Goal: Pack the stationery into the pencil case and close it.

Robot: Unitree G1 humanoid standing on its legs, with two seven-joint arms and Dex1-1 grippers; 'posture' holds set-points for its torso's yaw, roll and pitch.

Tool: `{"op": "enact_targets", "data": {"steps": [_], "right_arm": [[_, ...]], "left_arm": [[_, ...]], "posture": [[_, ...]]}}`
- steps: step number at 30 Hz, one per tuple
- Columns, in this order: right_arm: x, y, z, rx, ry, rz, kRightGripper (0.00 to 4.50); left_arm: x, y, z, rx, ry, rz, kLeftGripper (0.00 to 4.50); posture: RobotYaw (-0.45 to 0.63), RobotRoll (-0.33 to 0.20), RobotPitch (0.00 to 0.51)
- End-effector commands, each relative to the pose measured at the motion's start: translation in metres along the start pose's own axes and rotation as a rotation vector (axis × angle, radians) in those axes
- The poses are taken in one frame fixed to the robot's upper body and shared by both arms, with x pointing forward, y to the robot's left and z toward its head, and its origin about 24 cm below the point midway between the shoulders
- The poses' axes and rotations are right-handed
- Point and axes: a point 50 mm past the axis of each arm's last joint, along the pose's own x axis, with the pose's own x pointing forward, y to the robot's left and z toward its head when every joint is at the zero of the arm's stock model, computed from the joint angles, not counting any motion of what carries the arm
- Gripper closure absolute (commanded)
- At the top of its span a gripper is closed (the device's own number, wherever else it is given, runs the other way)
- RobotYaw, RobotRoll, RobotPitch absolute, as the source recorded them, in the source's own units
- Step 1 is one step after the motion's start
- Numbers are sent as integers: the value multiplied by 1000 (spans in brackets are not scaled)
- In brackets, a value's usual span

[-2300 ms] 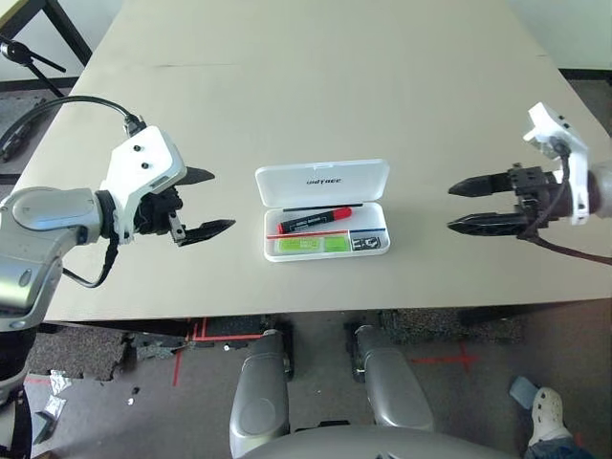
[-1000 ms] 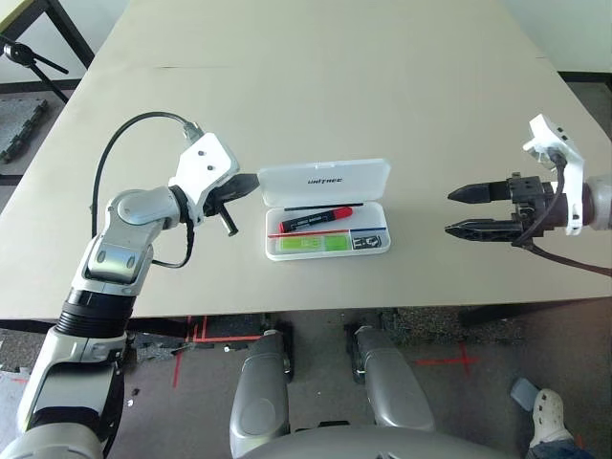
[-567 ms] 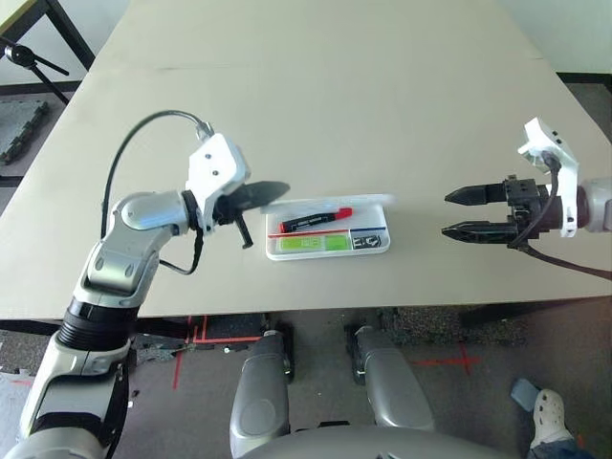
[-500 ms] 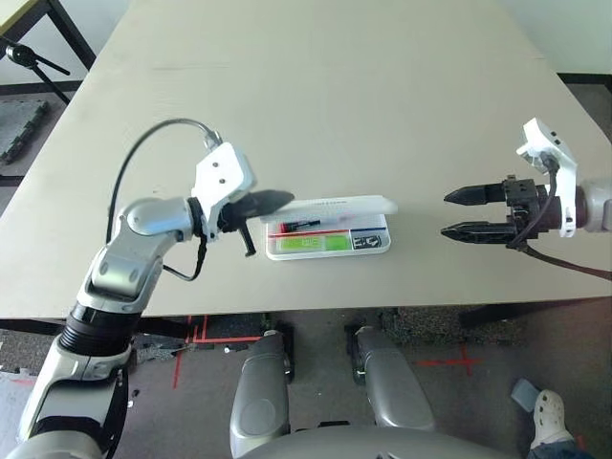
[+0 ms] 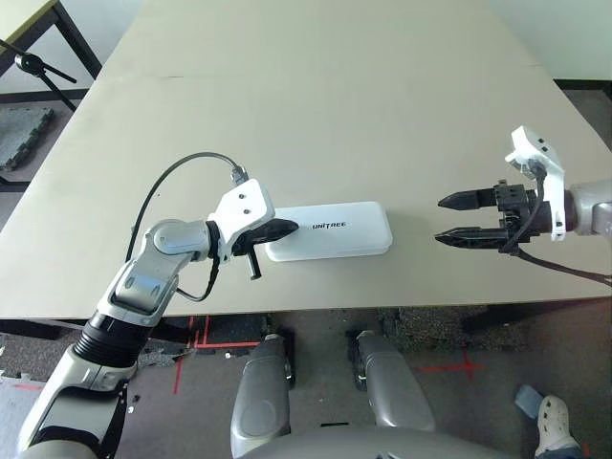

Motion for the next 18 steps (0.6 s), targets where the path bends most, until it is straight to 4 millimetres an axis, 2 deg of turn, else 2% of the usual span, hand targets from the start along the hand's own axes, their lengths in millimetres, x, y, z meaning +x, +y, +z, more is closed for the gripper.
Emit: {"op": "enact_targets", "data": {"steps": [1,7,18], "right_arm": [[2,0,-4,1,1,-1,0],[6,-3,-5,-1,-11,-13,0],[8,-3,-8,-4,-10,-21,0]], "left_arm": [[5,-12,-20,-69,74,-58,4473],[3,-12,-17,-55,69,-73,4473],[12,-9,-6,8,31,-49,4473]], "posture": [[-66,0,192],[-65,0,193],[-66,0,200]]}}
